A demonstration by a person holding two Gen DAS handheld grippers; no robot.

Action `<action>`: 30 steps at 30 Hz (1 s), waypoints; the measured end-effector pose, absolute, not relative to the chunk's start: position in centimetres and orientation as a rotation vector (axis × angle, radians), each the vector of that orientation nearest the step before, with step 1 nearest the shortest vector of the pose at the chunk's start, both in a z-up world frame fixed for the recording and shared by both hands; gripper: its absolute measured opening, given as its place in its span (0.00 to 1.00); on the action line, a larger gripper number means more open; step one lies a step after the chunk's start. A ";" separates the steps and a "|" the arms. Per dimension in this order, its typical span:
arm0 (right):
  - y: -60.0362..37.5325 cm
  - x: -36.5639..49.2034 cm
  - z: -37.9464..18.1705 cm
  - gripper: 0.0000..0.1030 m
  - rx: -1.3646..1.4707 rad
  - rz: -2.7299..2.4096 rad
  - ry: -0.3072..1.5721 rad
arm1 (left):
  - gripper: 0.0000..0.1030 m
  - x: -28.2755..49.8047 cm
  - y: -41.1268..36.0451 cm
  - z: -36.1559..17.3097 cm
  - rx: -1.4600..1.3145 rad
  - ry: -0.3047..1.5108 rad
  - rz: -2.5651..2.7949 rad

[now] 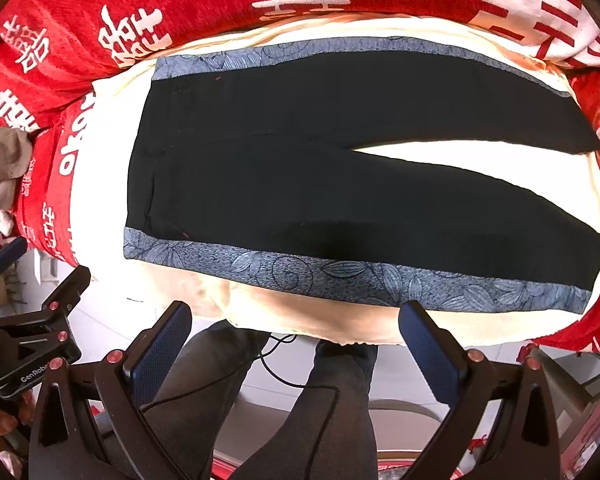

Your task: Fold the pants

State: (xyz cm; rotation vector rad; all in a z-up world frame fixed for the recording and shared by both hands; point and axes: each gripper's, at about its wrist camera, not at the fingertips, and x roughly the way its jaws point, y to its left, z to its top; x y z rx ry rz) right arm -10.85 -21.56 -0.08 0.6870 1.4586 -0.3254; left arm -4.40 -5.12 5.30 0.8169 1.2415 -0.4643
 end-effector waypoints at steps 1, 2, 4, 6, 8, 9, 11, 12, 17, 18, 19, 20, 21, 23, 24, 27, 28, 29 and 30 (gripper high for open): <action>-21.8 -11.0 0.0 1.00 0.683 -0.316 1.455 | 1.00 -4.6 -5.2 5.4 0.809 1.244 -0.455; -21.9 -11.2 0.1 1.00 0.679 -0.308 1.454 | 1.00 -4.9 -5.2 5.6 0.800 1.248 -0.443; -22.2 -11.5 0.2 1.00 0.671 -0.292 1.451 | 1.00 -5.5 -5.2 5.7 0.783 1.256 -0.419; -22.4 -11.9 0.3 1.00 0.663 -0.277 1.449 | 1.00 -6.1 -5.3 5.9 0.765 1.264 -0.398; -22.8 -12.5 0.4 1.00 0.656 -0.261 1.447 | 1.00 -6.7 -5.3 5.9 0.743 1.276 -0.373; -22.9 -12.8 0.4 1.00 0.656 -0.257 1.445 | 1.00 -7.0 -5.3 5.8 0.733 1.281 -0.364; -23.3 -13.5 0.3 1.00 0.660 -0.247 1.446 | 1.00 -7.4 -5.2 5.7 0.718 1.290 -0.348; -23.5 -13.7 0.2 1.00 0.663 -0.245 1.447 | 1.00 -7.6 -5.1 5.6 0.712 1.295 -0.341; -24.1 -14.8 -0.4 1.00 0.685 -0.262 1.451 | 1.00 -7.7 -4.5 5.5 0.701 1.307 -0.341; -24.2 -14.9 -0.5 1.00 0.698 -0.267 1.449 | 1.00 -7.6 -4.4 5.4 0.701 1.304 -0.343; -24.1 -15.0 -0.5 1.00 0.714 -0.269 1.446 | 1.00 -7.4 -4.0 5.3 0.695 1.304 -0.348; -24.0 -15.0 -0.6 1.00 0.729 -0.271 1.437 | 1.00 -7.0 -3.6 5.1 0.682 1.308 -0.358; -23.9 -14.9 -0.6 1.00 0.738 -0.271 1.430 | 1.00 -6.7 -3.3 4.9 0.668 1.314 -0.367; -23.4 -14.6 -0.8 1.00 0.770 -0.260 1.398 | 1.00 -5.6 -2.4 4.0 0.611 1.344 -0.408; -23.1 -14.6 -0.9 1.00 0.787 -0.249 1.382 | 1.00 -5.0 -1.7 3.3 0.580 1.362 -0.432; -21.8 -13.9 -2.1 1.00 0.913 -0.199 1.332 | 1.00 -3.6 -0.3 1.4 0.550 1.379 -0.460; -21.4 -13.8 -2.7 1.00 0.965 -0.178 1.316 | 1.00 -3.0 0.4 0.4 0.535 1.383 -0.470; -20.7 -13.5 -3.7 1.00 1.035 -0.148 1.295 | 1.00 -2.6 0.8 -0.4 0.525 1.392 -0.474; -20.0 -13.2 -4.8 1.00 1.092 -0.121 1.279 | 1.00 -2.0 1.4 -1.3 0.507 1.409 -0.480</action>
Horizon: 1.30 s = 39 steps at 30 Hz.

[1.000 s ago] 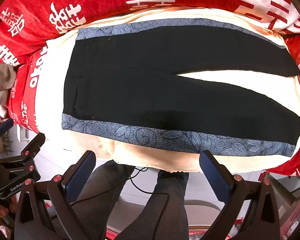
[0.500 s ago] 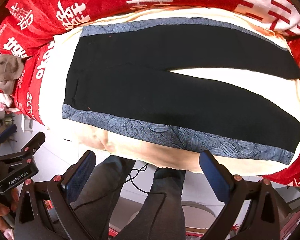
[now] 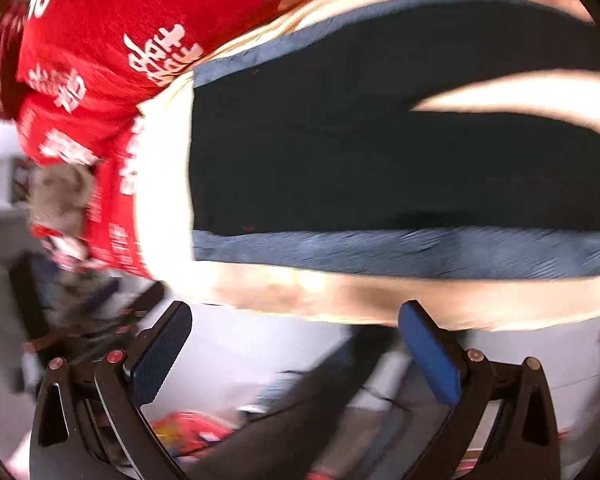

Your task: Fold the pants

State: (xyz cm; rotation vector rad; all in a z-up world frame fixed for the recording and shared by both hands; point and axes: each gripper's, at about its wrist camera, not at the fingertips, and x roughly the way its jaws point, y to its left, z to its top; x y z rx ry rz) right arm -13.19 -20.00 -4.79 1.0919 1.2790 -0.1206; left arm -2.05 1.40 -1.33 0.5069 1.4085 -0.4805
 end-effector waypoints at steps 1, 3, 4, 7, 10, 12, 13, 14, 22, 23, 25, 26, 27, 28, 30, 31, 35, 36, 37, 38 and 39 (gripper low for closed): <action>-19.3 -13.0 -5.7 1.00 1.131 -0.106 1.270 | 1.00 -1.4 2.2 -2.4 0.474 1.426 -0.488; -17.8 -12.5 -7.7 1.00 1.203 -0.083 1.243 | 1.00 -0.7 3.2 -4.1 0.425 1.451 -0.494; -17.1 -12.2 -9.0 1.00 1.243 -0.064 1.224 | 1.00 -0.3 4.0 -5.3 0.383 1.470 -0.502; -15.1 -11.8 -12.3 0.92 1.348 0.003 1.174 | 1.00 0.2 5.2 -7.7 0.295 1.503 -0.530; -13.4 -11.2 -16.2 0.67 1.409 0.057 1.156 | 1.00 0.3 5.9 -9.8 0.221 1.514 -0.588; -12.9 -11.0 -18.5 0.67 1.427 0.058 1.139 | 1.00 0.4 6.1 -11.2 0.186 1.523 -0.612; -12.7 -11.1 -19.9 0.67 1.452 0.050 1.118 | 1.00 0.4 6.3 -12.0 0.150 1.533 -0.619; -12.7 -11.2 -20.8 0.67 1.477 0.045 1.092 | 1.00 0.5 6.5 -12.5 0.123 1.543 -0.621; -14.3 -12.0 -23.4 0.67 1.643 0.022 0.874 | 1.00 1.2 7.6 -14.8 -0.120 1.628 -0.628; -14.7 -11.7 -22.6 0.67 1.638 0.036 0.832 | 1.00 1.2 7.4 -14.8 -0.155 1.638 -0.638; -15.5 -11.0 -20.2 0.67 1.616 0.074 0.771 | 1.00 1.6 6.4 -14.4 -0.208 1.634 -0.647; -15.8 -10.6 -19.1 0.67 1.599 0.096 0.757 | 1.00 1.9 6.0 -14.2 -0.225 1.625 -0.651; -16.0 -10.3 -18.1 0.67 1.580 0.116 0.746 | 1.00 2.2 5.6 -14.0 -0.243 1.615 -0.653; -16.3 -10.0 -17.0 0.67 1.562 0.143 0.736 | 1.00 2.6 5.1 -13.9 -0.253 1.603 -0.641; -16.5 -9.8 -16.1 0.67 1.545 0.163 0.738 | 0.71 3.6 4.2 -14.0 -0.254 1.577 -0.606; -16.4 -9.6 -15.9 0.67 1.546 0.165 0.744 | 0.63 3.9 3.7 -14.2 -0.241 1.586 -0.601; -16.8 -11.5 -17.6 0.67 1.527 0.103 0.820 | 0.45 4.4 2.9 -15.1 -0.194 1.600 -0.621; -17.2 -12.5 -18.5 0.67 1.535 0.079 0.832 | 0.45 4.3 2.8 -15.1 -0.178 1.602 -0.633; -17.4 -13.8 -19.4 0.67 1.550 0.033 0.848 | 0.45 4.3 2.8 -15.0 -0.161 1.601 -0.644; -17.7 -15.1 -20.1 0.67 1.562 -0.004 0.853 | 0.45 4.3 2.9 -15.0 -0.153 1.602 -0.650; -17.8 -16.1 -20.5 0.67 1.572 -0.030 0.852 | 0.45 4.2 3.0 -15.0 -0.145 1.606 -0.656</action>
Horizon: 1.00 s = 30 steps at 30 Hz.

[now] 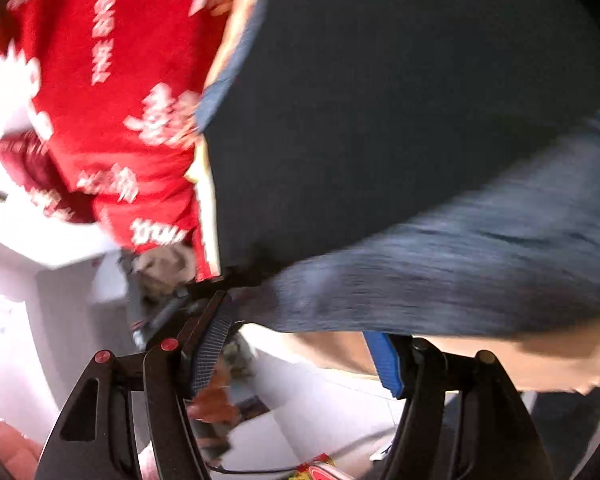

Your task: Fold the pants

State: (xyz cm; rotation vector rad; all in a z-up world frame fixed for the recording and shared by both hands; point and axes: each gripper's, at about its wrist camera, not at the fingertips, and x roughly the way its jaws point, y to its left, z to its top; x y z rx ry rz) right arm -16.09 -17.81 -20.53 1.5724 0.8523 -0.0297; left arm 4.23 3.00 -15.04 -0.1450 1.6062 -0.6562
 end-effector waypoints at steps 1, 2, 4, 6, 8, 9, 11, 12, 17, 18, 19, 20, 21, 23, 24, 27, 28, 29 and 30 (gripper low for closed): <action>-18.1 -17.5 -21.0 0.67 1.589 -0.068 0.844 | 0.45 4.3 2.9 -15.2 -0.132 1.613 -0.662; -18.4 -18.7 -21.3 0.67 1.607 -0.103 0.831 | 0.45 4.3 2.7 -15.3 -0.124 1.617 -0.667; -19.3 -21.2 -21.7 0.67 1.670 -0.153 0.762 | 0.45 4.2 2.6 -15.3 -0.100 1.620 -0.676; -20.3 -23.4 -21.7 0.67 1.732 -0.208 0.657 | 0.43 4.0 2.4 -15.4 -0.066 1.617 -0.685; -21.1 -24.9 -22.1 0.27 1.813 -0.262 0.570 | 0.34 3.9 2.5 -15.4 -0.031 1.610 -0.664; -21.4 -25.6 -22.7 0.09 1.879 -0.289 0.533 | 0.32 3.9 2.7 -15.3 -0.035 1.612 -0.661; -22.0 -26.0 -22.6 0.05 1.908 -0.325 0.569 | 0.28 4.1 3.0 -14.8 -0.049 1.611 -0.640; -22.4 -25.5 -21.4 0.05 1.839 -0.312 0.617 | 0.28 4.2 3.0 -14.4 -0.055 1.606 -0.631; -26.6 -22.0 -13.6 0.05 1.581 -0.190 0.759 | 0.28 5.5 2.5 -9.8 -0.147 1.551 -0.595; -28.1 -20.9 -11.9 0.05 1.540 -0.156 0.776 | 0.28 6.0 1.8 -8.8 -0.159 1.539 -0.594; -29.2 -19.8 -10.8 0.05 1.516 -0.133 0.785 | 0.28 6.5 1.0 -7.8 -0.167 1.519 -0.594; -30.2 -18.1 -9.6 0.05 1.491 -0.110 0.795 | 0.28 7.4 -0.2 -6.8 -0.174 1.495 -0.598; -31.5 -16.5 -8.6 0.05 1.468 -0.093 0.808 | 0.28 8.4 -1.5 -6.0 -0.177 1.472 -0.605; -34.6 -13.0 -7.5 0.05 1.424 -0.060 0.839 | 0.28 10.5 -3.7 -5.2 -0.181 1.435 -0.614; -36.0 -12.3 -7.6 0.05 1.409 -0.047 0.848 | 0.28 11.5 -5.0 -5.1 -0.174 1.415 -0.616; -40.2 -8.5 -8.7 0.05 1.397 -0.027 0.901 | 0.28 14.7 -9.1 -6.2 -0.119 1.361 -0.619; -41.6 -7.2 -9.4 0.05 1.408 -0.037 0.914 | 0.28 15.8 -10.8 -7.2 -0.067 1.333 -0.609; -42.9 -5.7 -10.5 0.06 1.424 -0.046 0.936 | 0.28 16.6 -11.9 -8.2 -0.032 1.326 -0.596; -43.9 -4.2 -11.7 0.06 1.436 -0.048 0.956 | 0.28 17.6 -13.1 -9.7 -0.009 1.333 -0.576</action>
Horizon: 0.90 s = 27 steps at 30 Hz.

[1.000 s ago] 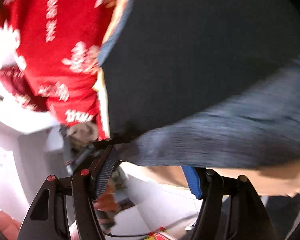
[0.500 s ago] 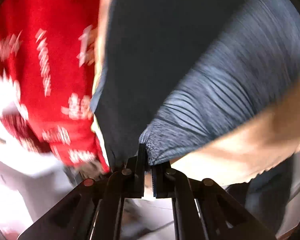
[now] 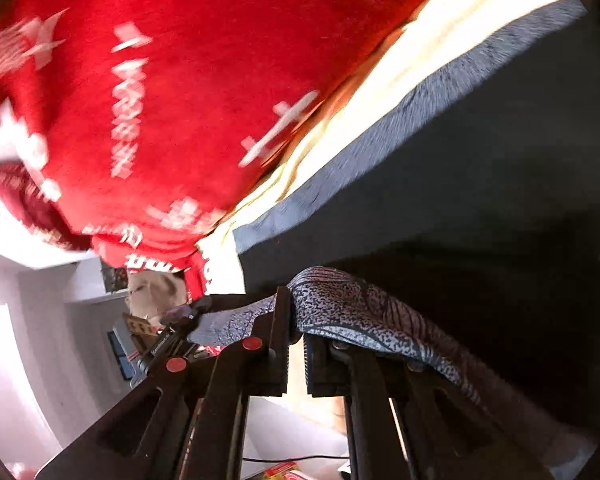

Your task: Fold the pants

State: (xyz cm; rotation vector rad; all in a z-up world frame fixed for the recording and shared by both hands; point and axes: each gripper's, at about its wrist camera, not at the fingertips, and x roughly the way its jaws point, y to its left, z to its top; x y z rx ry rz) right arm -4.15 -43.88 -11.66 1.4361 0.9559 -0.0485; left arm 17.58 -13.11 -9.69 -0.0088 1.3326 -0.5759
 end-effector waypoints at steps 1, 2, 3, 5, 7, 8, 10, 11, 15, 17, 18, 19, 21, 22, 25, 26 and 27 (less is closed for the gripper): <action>-44.6 -3.1 -12.5 0.07 1.435 -0.056 0.971 | 0.28 18.2 -13.8 -10.7 0.001 1.340 -0.562; -45.4 -1.8 -13.8 0.09 1.434 -0.063 0.995 | 0.28 19.0 -14.5 -12.3 0.009 1.355 -0.539; -45.8 -0.8 -14.8 0.09 1.434 -0.068 1.009 | 0.28 19.7 -15.1 -13.4 0.005 1.364 -0.522; -46.9 0.7 -17.0 0.09 1.434 -0.089 1.018 | 0.28 20.5 -15.9 -15.5 -0.007 1.378 -0.474; -47.5 1.5 -18.9 0.09 1.449 -0.126 1.038 | 0.29 20.9 -16.4 -16.4 -0.015 1.373 -0.445; -47.6 1.8 -19.6 0.09 1.452 -0.142 1.054 | 0.29 20.9 -16.5 -16.3 -0.016 1.372 -0.433; -47.6 1.8 -19.8 0.09 1.440 -0.149 1.069 | 0.29 21.1 -16.4 -15.5 -0.016 1.386 -0.433; -47.5 2.0 -19.4 0.12 1.418 -0.142 1.081 | 0.30 21.1 -16.1 -14.6 -0.024 1.385 -0.445; -46.3 2.0 -15.7 0.64 1.261 -0.109 1.119 | 0.67 20.5 -14.7 -10.5 0.048 1.286 -0.444; -45.3 1.8 -13.2 0.64 1.186 -0.102 1.112 | 0.67 20.2 -14.0 -8.8 0.081 1.225 -0.435; -44.7 1.6 -12.4 0.62 1.164 -0.085 1.103 | 0.67 20.3 -13.7 -8.4 0.089 1.216 -0.430; -43.9 1.6 -11.4 0.56 1.140 -0.068 1.089 | 0.67 20.3 -13.6 -8.3 0.103 1.209 -0.422; -42.1 1.9 -10.4 0.50 1.108 -0.019 1.080 | 0.67 20.2 -13.7 -9.2 0.138 1.219 -0.415; -41.0 2.6 -10.5 0.48 1.079 0.006 1.096 | 0.67 19.6 -14.7 -10.2 0.182 1.234 -0.394; -39.2 5.2 -12.1 0.48 0.948 0.017 1.163 | 0.67 19.0 -15.8 -13.1 0.259 1.257 -0.368; -38.8 6.0 -12.8 0.48 0.893 0.006 1.178 | 0.67 18.9 -15.6 -14.1 0.295 1.272 -0.347; -38.6 7.1 -13.6 0.48 0.846 -0.005 1.192 | 0.67 18.7 -15.9 -15.1 0.319 1.284 -0.329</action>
